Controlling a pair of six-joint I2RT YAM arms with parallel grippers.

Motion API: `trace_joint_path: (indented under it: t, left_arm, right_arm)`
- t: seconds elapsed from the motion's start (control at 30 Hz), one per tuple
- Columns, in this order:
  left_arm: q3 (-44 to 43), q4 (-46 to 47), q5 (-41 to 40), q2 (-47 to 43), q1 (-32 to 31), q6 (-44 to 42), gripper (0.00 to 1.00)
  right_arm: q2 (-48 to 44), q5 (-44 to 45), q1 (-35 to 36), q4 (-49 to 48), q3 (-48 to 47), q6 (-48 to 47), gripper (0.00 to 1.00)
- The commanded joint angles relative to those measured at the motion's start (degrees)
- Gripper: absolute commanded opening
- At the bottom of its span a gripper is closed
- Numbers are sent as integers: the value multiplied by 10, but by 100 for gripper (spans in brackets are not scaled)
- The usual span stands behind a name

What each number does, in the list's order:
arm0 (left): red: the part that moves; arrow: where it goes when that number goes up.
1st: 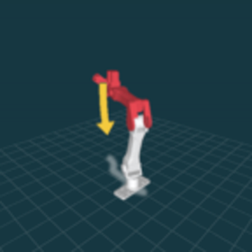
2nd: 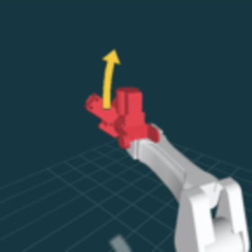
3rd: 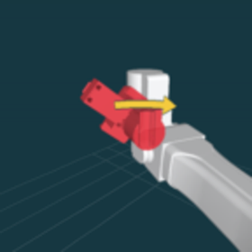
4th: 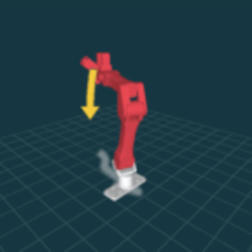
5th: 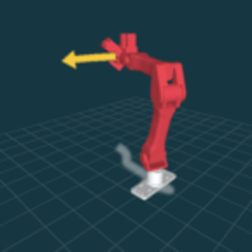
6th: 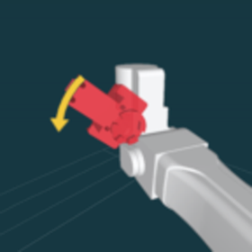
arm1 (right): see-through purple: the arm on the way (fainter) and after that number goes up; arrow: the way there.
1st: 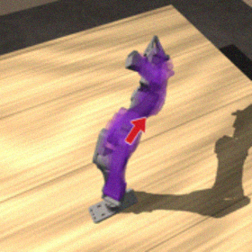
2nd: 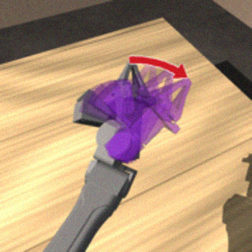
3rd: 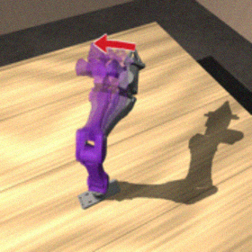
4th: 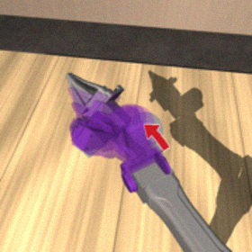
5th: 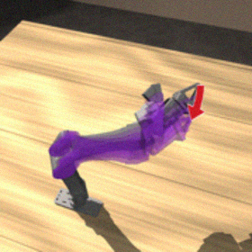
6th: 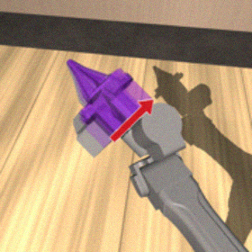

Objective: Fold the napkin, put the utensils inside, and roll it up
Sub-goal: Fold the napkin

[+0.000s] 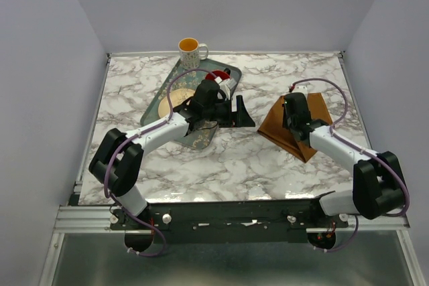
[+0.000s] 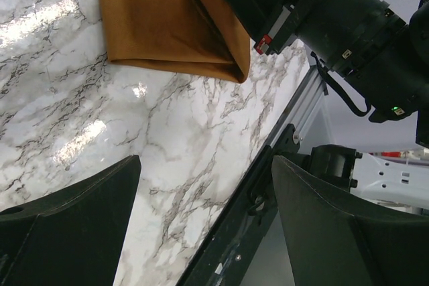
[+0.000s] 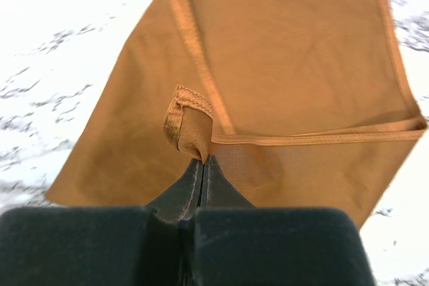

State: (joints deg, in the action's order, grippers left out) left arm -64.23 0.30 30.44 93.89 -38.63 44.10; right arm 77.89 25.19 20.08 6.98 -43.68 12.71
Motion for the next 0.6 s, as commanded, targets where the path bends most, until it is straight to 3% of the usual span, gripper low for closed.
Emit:
trace_joint_path:
  t: [0.0, 0.57]
  left_arm:
    - [-12, -1, -1, -1, 3, -2, 88]
    - [-12, -2, -4, -1, 5, -6, 88]
  right_arm:
    - [24, -36, 22, -7, -31, -32, 1]
    - [107, -52, 53, 29, -93, -69, 1]
